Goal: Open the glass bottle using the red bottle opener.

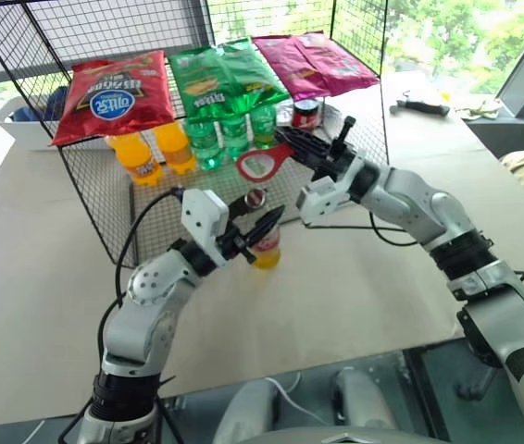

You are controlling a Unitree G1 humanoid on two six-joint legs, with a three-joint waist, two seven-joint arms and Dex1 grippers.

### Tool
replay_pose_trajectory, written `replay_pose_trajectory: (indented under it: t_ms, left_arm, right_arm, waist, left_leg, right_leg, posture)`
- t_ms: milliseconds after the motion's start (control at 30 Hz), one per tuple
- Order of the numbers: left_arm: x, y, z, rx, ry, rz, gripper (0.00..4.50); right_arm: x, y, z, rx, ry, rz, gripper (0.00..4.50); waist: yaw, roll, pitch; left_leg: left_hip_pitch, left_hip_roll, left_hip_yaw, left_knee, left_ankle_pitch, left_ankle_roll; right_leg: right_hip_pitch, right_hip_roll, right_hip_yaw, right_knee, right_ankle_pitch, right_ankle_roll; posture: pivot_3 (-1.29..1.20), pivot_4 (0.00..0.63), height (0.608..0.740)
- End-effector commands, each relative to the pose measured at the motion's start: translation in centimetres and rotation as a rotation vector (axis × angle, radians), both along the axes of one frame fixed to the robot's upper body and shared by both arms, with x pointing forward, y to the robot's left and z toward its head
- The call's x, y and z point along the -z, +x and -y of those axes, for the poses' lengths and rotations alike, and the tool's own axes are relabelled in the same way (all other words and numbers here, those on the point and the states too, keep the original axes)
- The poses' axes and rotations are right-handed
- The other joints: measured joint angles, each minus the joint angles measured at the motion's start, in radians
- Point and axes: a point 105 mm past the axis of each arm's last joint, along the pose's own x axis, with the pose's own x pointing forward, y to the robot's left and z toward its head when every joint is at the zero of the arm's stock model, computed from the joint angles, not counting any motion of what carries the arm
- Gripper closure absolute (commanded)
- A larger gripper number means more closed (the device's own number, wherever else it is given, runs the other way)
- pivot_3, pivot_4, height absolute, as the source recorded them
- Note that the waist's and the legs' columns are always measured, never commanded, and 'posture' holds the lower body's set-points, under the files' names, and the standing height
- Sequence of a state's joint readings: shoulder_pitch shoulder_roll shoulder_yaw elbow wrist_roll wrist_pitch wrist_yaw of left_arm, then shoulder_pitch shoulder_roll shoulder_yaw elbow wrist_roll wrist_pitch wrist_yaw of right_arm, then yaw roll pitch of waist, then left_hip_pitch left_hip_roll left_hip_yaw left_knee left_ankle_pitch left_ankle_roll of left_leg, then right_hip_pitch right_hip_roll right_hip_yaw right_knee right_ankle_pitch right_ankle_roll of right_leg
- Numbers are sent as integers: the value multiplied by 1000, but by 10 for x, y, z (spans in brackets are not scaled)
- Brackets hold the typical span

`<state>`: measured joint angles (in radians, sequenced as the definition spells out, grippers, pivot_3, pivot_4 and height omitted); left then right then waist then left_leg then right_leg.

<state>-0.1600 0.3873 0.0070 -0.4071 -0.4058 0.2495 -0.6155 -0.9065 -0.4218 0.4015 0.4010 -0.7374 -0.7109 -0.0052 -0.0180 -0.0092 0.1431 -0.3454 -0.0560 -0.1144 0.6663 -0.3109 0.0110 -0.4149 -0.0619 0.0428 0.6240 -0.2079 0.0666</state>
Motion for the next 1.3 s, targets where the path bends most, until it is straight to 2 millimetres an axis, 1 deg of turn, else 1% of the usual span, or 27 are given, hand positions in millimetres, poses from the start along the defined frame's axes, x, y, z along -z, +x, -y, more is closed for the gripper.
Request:
replay_pose_trajectory:
  t_ms: [33,200,433,500,600,667,1000,1200,1300]
  left_arm:
    - [6,-1,3,13,14,-24,2857]
    - [6,-1,3,11,13,-24,2857]
    - [6,-1,2,8,13,-21,2857]
    - [6,-1,2,8,13,-21,2857]
    - [6,-1,2,9,14,-21,2857]
    - [6,-1,2,10,14,-22,2857]
    - [7,0,3,11,12,-28,2857]
    - [8,0,3,8,9,-28,2857]
    - [7,0,2,6,5,-28,2857]
  right_arm:
    - [-4,-6,1,-21,34,-3,4500]
    - [17,-8,-2,-36,9,-84,4500]
    - [57,-14,-9,-64,-63,-232,4500]
    - [63,-16,-10,-71,-78,-256,4500]
    - [66,-18,-10,-76,-87,-265,4500]
    - [64,-19,-11,-76,-95,-238,4500]
    - [17,-21,-14,-89,-6,-81,4500]
    - [13,-18,-11,-72,15,-79,4500]
    - [10,-13,-5,-45,54,-91,4500]
  waist:
    - [0,0,0]
    - [-1,0,0]
    - [0,0,0]
    - [0,0,0]
    - [0,0,0]
    - [0,0,0]
    - [0,0,0]
    - [1,0,0]
    - [1,0,0]
  left_leg:
    - [0,0,0,0,0,0]
    - [0,0,0,0,0,0]
    - [0,0,0,0,0,0]
    - [0,1,0,0,0,0]
    - [1,1,0,0,0,0]
    - [1,1,0,0,0,0]
    - [1,1,0,0,0,0]
    - [0,0,0,0,0,0]
    - [0,0,0,0,0,0]
  right_leg:
    - [0,0,0,0,0,0]
    - [0,0,0,0,0,0]
    - [0,0,0,0,0,0]
    - [0,0,0,0,0,0]
    - [0,0,0,0,0,0]
    - [0,0,0,0,0,0]
    - [0,0,0,0,0,0]
    - [0,0,0,0,0,0]
    - [0,0,0,0,0,0]
  posture:
    - [0,150,740]
    - [0,150,740]
    - [0,150,740]
    - [0,150,740]
    - [0,150,740]
    - [0,150,740]
    - [0,150,740]
    - [0,150,740]
    - [0,150,740]
